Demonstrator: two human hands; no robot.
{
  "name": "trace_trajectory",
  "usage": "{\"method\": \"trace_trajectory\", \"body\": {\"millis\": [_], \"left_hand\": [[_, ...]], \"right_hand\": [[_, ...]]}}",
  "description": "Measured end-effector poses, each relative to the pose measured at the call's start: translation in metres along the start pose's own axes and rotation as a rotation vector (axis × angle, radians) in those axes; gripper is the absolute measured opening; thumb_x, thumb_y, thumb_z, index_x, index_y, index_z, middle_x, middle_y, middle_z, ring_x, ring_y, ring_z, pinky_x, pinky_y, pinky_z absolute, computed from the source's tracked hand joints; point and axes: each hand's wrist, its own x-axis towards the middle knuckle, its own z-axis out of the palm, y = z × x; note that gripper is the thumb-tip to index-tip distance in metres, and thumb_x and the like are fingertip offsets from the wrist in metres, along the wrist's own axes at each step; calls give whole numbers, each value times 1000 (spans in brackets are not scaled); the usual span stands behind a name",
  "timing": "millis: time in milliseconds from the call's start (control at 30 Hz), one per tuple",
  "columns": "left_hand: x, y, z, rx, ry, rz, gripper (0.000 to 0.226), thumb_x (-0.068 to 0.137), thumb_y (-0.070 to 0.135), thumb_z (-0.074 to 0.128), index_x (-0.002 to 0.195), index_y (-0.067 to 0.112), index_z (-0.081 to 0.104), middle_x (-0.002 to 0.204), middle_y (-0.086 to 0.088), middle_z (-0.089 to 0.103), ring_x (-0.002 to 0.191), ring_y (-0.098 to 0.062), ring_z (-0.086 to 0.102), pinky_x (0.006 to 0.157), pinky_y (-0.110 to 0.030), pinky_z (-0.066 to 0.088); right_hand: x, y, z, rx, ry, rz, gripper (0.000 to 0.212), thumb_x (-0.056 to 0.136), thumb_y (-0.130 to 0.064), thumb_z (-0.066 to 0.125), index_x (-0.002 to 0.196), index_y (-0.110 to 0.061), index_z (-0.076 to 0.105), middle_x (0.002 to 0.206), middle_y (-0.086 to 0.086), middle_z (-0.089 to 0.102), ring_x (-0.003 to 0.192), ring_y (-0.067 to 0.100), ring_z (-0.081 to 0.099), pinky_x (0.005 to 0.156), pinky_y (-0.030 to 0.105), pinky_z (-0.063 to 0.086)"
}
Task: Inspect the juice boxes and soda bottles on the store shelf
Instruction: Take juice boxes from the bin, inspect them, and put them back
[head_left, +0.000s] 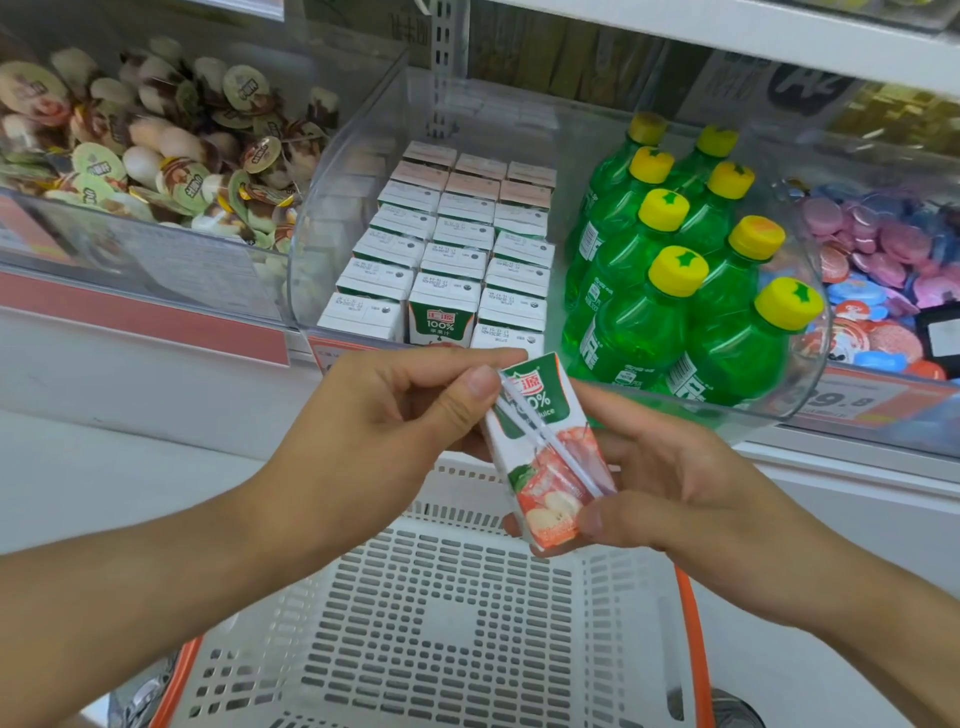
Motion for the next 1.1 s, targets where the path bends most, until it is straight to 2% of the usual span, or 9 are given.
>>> {"method": "trace_trajectory", "body": {"millis": [67, 167, 267, 367, 533, 700, 833, 967, 1100], "left_hand": [[0, -1, -2, 0, 18, -5, 32, 85, 17, 57, 112, 6, 72, 101, -4, 78, 91, -20, 74, 74, -24, 59], [0, -2, -2, 42, 43, 0, 33, 80, 22, 61, 108, 10, 74, 100, -5, 78, 90, -22, 74, 74, -26, 59], [0, -3, -3, 67, 55, 1, 33, 76, 28, 65, 105, 16, 76, 98, -4, 78, 90, -21, 73, 74, -27, 60], [0, -1, -1, 62, 56, -18, 33, 76, 28, 64, 104, 16, 75, 97, -1, 78, 88, -19, 74, 74, -26, 60], [0, 1, 1, 56, 98, -55, 31, 73, 28, 67, 96, 9, 77, 90, -4, 79, 78, -21, 74, 67, -26, 60], [-2, 3, 0, 77, 113, -99, 37, 64, 38, 72, 84, 7, 73, 80, -13, 76, 68, -29, 71, 59, -26, 59], [0, 8, -2, 162, 84, -97, 36, 79, 41, 61, 85, 8, 75, 78, -5, 77, 71, -19, 71, 68, -21, 57], [2, 11, -4, 177, 73, -114, 39, 76, 44, 63, 86, 8, 75, 84, -5, 78, 87, -27, 72, 85, -34, 58], [1, 12, -5, 148, 76, -115, 41, 75, 42, 65, 85, 3, 73, 84, -7, 78, 86, -26, 74, 81, -35, 60]], "right_hand": [[-1, -1, -1, -123, 22, 12, 74, 83, 1, 67, 141, -41, 51, 116, 12, 71, 96, 33, 69, 85, 47, 59], [-3, -1, 0, -261, 37, 28, 74, 83, -8, 73, 140, -48, 48, 116, 7, 70, 98, 42, 64, 87, 59, 53], [-3, -4, 2, -298, 42, 44, 72, 86, -12, 76, 139, -51, 48, 115, 5, 69, 97, 40, 62, 82, 47, 55], [-4, -4, 2, -268, 38, 70, 74, 84, -14, 76, 142, -49, 46, 113, 6, 70, 100, 40, 64, 85, 41, 55], [-6, -1, 5, -206, 93, 68, 71, 81, -14, 79, 137, -42, 45, 115, 7, 71, 103, 35, 68, 91, 53, 54], [-4, 0, 14, -132, 164, 53, 60, 71, -18, 87, 120, -35, 55, 112, 6, 69, 88, 34, 72, 74, 45, 62], [-1, -3, 13, 77, 127, 81, 50, 73, -18, 76, 121, -23, 64, 109, 22, 71, 86, 44, 73, 63, 39, 60], [2, -2, 11, 149, 71, 102, 49, 75, -17, 68, 124, -18, 65, 111, 22, 72, 88, 45, 72, 66, 42, 60], [2, 0, 12, 183, 2, 97, 47, 80, -14, 62, 126, -14, 65, 114, 23, 70, 92, 46, 71, 71, 46, 60]]}}
